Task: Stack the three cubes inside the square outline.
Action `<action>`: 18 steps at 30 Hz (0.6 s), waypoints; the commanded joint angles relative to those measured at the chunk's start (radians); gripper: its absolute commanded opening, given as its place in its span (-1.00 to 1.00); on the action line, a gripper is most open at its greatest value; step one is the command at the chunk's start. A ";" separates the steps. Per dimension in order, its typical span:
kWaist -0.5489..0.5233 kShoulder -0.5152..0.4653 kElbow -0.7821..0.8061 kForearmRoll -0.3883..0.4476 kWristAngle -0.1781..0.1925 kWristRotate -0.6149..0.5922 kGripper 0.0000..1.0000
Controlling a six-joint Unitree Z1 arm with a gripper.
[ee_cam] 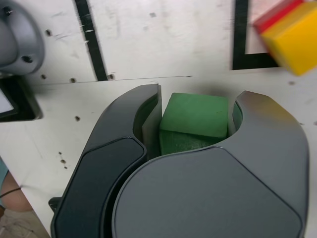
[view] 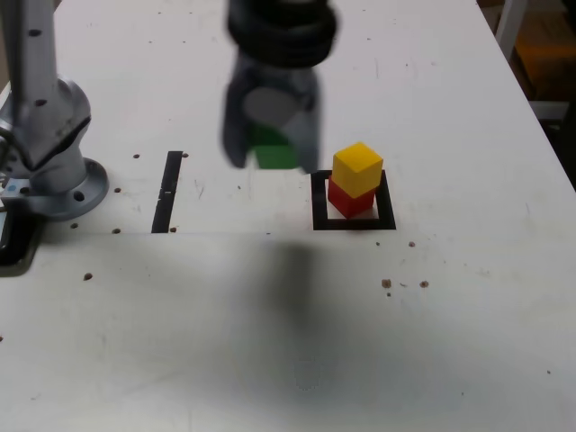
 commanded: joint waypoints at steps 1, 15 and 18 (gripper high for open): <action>0.029 0.027 -0.069 0.021 0.007 0.035 -0.18; 0.179 0.147 -0.199 0.057 -0.002 0.208 -0.18; 0.196 0.163 -0.203 0.056 -0.005 0.225 -0.18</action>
